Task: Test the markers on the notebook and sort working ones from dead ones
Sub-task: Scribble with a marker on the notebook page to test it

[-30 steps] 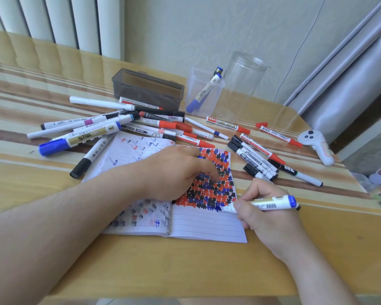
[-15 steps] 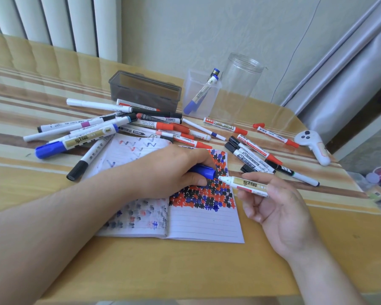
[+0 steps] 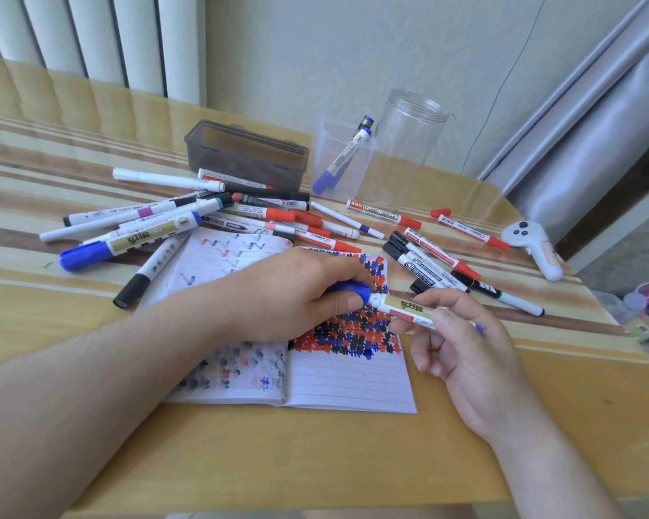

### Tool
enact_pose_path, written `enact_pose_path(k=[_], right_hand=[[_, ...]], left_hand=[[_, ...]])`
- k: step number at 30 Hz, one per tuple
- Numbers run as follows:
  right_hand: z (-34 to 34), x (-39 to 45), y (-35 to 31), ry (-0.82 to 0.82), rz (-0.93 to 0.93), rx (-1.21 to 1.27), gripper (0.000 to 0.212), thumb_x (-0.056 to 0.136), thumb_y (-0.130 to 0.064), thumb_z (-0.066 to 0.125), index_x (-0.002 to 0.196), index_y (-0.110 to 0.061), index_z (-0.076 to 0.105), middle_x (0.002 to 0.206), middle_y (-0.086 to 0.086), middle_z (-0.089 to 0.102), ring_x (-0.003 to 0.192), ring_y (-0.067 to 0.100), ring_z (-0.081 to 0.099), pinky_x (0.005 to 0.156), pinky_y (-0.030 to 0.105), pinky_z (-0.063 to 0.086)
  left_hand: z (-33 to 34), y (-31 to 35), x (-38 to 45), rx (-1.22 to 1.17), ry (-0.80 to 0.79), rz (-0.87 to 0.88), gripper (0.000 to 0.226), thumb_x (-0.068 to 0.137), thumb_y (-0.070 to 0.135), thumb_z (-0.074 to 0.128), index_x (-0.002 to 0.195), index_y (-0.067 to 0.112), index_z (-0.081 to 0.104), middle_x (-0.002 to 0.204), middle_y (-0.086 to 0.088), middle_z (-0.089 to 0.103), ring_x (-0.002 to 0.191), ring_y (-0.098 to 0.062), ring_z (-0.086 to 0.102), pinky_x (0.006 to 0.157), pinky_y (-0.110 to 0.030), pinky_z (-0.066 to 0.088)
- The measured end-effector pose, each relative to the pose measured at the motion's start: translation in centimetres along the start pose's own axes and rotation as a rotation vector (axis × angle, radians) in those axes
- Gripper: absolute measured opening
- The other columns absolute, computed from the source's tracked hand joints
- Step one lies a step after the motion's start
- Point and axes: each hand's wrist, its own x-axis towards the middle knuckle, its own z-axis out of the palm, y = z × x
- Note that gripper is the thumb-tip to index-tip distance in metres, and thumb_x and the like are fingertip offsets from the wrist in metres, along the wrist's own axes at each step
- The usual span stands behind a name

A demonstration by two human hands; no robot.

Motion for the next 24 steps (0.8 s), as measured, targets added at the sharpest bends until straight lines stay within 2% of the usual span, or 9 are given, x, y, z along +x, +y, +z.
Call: enact_pose_path(k=[2, 4, 6, 7, 9, 13, 17, 21, 24], right_hand=[[0.0, 0.0, -0.1, 0.007, 0.007, 0.031, 0.017, 0.087, -0.025, 0.057, 0.093, -0.024, 0.073, 0.092, 0.026, 0.074, 0.054, 0.022, 0.049, 0.049, 0.024, 0.037], [0.0, 0.0, -0.1, -0.002, 0.001, 0.022, 0.017, 0.085, -0.034, 0.067, 0.096, -0.024, 0.074, 0.092, 0.024, 0.075, 0.055, 0.021, 0.049, 0.050, 0.024, 0.038], [0.0, -0.1, 0.1, -0.011, -0.026, -0.031, 0.036, 0.077, -0.051, 0.081, 0.102, -0.025, 0.075, 0.095, 0.023, 0.075, 0.056, 0.019, 0.051, 0.052, 0.023, 0.039], [0.0, -0.2, 0.2, -0.010, -0.040, -0.056, 0.037, 0.077, -0.053, 0.082, 0.103, -0.027, 0.076, 0.096, 0.021, 0.076, 0.056, 0.019, 0.051, 0.052, 0.023, 0.040], [0.1, -0.3, 0.2, -0.010, -0.063, -0.117, 0.020, 0.083, -0.038, 0.076, 0.102, -0.032, 0.076, 0.093, 0.017, 0.077, 0.058, 0.019, 0.053, 0.053, 0.021, 0.041], [0.6, -0.5, 0.3, -0.026, -0.100, -0.218, 0.020, 0.080, -0.020, 0.074, 0.096, -0.032, 0.073, 0.081, 0.003, 0.072, 0.063, 0.011, 0.059, 0.056, 0.019, 0.047], [1.0, -0.8, 0.4, -0.063, -0.163, -0.409, 0.020, 0.083, -0.025, 0.075, 0.097, -0.038, 0.067, 0.092, -0.005, 0.073, 0.081, 0.009, 0.067, 0.072, 0.019, 0.050], [1.2, -1.0, 0.5, -0.085, -0.181, -0.499, 0.018, 0.087, -0.033, 0.072, 0.102, -0.041, 0.067, 0.101, -0.011, 0.074, 0.097, 0.014, 0.069, 0.083, 0.027, 0.052], [1.2, -0.9, 0.5, -0.082, -0.192, -0.521, 0.015, 0.089, -0.035, 0.072, 0.103, -0.039, 0.069, 0.101, -0.010, 0.074, 0.097, 0.016, 0.068, 0.083, 0.033, 0.052]], left_hand=[[0.0, 0.1, -0.1, 0.011, -0.003, 0.005, 0.023, 0.104, 0.043, 0.051, 0.125, 0.037, 0.058, 0.082, 0.037, 0.050, 0.084, 0.012, 0.051, 0.069, -0.010, 0.033], [0.0, 0.3, -0.1, 0.006, -0.008, 0.016, 0.022, 0.105, 0.043, 0.049, 0.125, 0.037, 0.057, 0.082, 0.038, 0.050, 0.084, 0.013, 0.050, 0.068, -0.010, 0.032], [0.0, 0.5, -0.2, -0.016, -0.012, 0.017, 0.019, 0.106, 0.042, 0.048, 0.122, 0.038, 0.056, 0.082, 0.037, 0.052, 0.081, 0.011, 0.050, 0.065, -0.013, 0.030], [0.0, 0.6, -0.2, -0.027, -0.015, 0.016, 0.017, 0.106, 0.042, 0.047, 0.121, 0.039, 0.056, 0.082, 0.034, 0.053, 0.080, 0.009, 0.051, 0.064, -0.015, 0.030], [-0.1, 0.7, -0.3, -0.034, -0.018, 0.015, 0.016, 0.107, 0.042, 0.045, 0.119, 0.039, 0.055, 0.082, 0.024, 0.054, 0.080, 0.005, 0.051, 0.066, -0.020, 0.032], [0.1, 1.2, -0.4, -0.048, -0.029, 0.038, 0.017, 0.106, 0.042, 0.049, 0.116, 0.034, 0.059, 0.083, 0.019, 0.055, 0.081, 0.003, 0.052, 0.068, -0.018, 0.036], [0.6, 1.5, -0.5, 0.010, -0.087, 0.067, 0.030, 0.097, 0.055, 0.060, 0.117, 0.033, 0.060, 0.088, 0.010, 0.064, 0.078, -0.009, 0.055, 0.071, -0.031, 0.047], [0.6, 1.6, -0.4, -0.042, -0.059, 0.056, 0.023, 0.092, 0.055, 0.067, 0.104, 0.037, 0.059, 0.068, 0.015, 0.057, 0.068, 0.002, 0.053, 0.058, -0.017, 0.036], [0.7, 1.9, -0.1, -0.081, -0.057, 0.039, 0.022, 0.091, 0.053, 0.069, 0.097, 0.043, 0.051, 0.064, 0.017, 0.057, 0.067, 0.004, 0.054, 0.056, -0.014, 0.033]])
